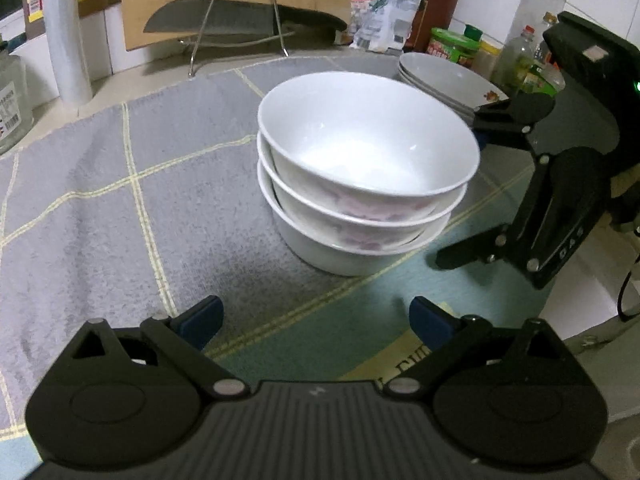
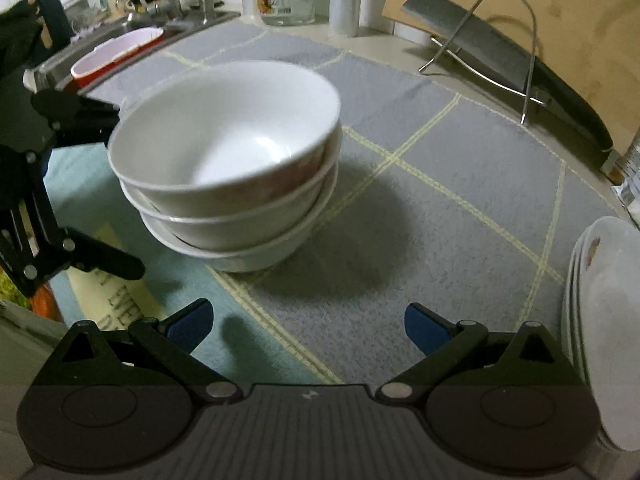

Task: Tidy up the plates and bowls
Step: 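Bring both grippers to opposite sides of the bowl stack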

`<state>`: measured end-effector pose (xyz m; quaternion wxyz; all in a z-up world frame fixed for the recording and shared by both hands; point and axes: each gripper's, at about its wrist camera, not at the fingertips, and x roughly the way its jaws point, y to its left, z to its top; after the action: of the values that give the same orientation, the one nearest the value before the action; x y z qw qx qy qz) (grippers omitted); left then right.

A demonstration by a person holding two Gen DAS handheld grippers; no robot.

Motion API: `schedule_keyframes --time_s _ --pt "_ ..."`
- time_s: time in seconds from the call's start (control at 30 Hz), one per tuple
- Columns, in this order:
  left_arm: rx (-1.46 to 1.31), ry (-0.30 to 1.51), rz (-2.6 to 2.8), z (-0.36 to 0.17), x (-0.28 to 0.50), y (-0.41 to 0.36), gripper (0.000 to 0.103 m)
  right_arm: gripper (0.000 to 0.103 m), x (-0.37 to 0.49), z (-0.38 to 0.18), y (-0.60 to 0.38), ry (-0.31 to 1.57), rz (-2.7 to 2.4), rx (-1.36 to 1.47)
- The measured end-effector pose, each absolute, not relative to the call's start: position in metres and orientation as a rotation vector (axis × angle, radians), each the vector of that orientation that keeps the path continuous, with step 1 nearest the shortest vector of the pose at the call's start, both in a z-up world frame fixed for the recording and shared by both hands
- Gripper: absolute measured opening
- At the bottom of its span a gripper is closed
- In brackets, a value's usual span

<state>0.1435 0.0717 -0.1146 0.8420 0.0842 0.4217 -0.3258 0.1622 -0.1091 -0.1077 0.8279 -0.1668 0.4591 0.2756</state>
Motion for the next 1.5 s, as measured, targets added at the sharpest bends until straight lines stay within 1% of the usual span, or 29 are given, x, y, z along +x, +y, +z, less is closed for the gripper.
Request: schedule_keyframes --time_s 0.17,0.23,0.3,0.43,0.73,1.13,1.5 --pt "0.239 0.872 -0.725 -0.118 0.149 0.058 0.099 0.103 0.167 -0.116 -0.099 0.949 0.623 -0.399" --pt "0.259 0.865 -0.740 -0.119 0.151 0.054 0.102 0.103 0.172 -0.116 -0.096 0.945 0.639 -0.408" --pt "0.279 0.856 -0.750 -0.120 0.153 0.051 0.102 0.103 0.175 -0.116 -0.096 0.930 0.675 -0.420" --pt "0.381 0.814 -0.762 -0.123 0.149 0.045 0.103 0.103 0.176 -0.118 -0.101 0.888 0.730 -0.429" --pt "0.327 0.763 -0.733 -0.126 0.145 0.050 0.103 0.103 0.171 -0.119 -0.112 0.821 0.780 -0.420" --pt "0.328 0.787 -0.702 -0.124 0.150 0.043 0.103 0.103 0.178 -0.121 -0.119 0.770 0.871 -0.446" --pt "0.377 0.743 -0.818 -0.127 0.155 0.045 0.102 0.103 0.183 -0.119 -0.116 0.775 0.919 -0.471"
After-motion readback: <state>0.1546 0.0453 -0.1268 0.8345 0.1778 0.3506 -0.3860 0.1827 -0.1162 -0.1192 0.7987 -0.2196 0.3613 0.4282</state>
